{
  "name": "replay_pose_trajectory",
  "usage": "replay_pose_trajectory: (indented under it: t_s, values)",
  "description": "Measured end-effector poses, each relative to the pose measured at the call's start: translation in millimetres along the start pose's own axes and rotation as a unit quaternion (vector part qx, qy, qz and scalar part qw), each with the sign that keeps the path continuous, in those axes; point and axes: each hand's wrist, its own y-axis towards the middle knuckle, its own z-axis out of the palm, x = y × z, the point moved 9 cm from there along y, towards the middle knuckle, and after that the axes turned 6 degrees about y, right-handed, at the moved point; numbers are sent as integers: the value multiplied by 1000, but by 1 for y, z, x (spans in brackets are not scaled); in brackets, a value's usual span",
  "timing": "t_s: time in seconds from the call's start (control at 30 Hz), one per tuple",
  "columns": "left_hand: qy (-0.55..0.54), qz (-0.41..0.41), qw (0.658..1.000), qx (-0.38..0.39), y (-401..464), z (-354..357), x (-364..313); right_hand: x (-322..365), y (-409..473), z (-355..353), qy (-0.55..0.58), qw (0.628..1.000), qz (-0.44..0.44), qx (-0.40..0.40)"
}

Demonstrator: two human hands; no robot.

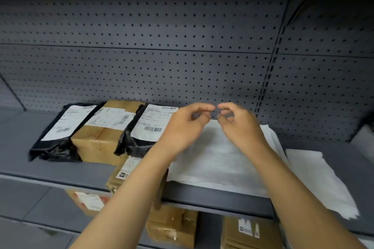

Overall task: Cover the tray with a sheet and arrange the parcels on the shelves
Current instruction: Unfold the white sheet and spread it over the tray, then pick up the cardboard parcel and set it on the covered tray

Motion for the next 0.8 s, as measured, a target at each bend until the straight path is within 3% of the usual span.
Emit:
replay_pose_trajectory:
  t_s: [0.13, 0.4, 0.8]
  values:
    - [-7, 6, 998, -65, -30, -89, -4, 47, -14, 25, 101, 995, 19, -2]
    - [-39, -43, 981, -185, -69, -240, 71, 121, -43, 106, 254, 964, 70, 11]
    - [-47, -125, 982, -136, -37, -276, 133, 173, -24, 187, 240, 963, 85, 90]
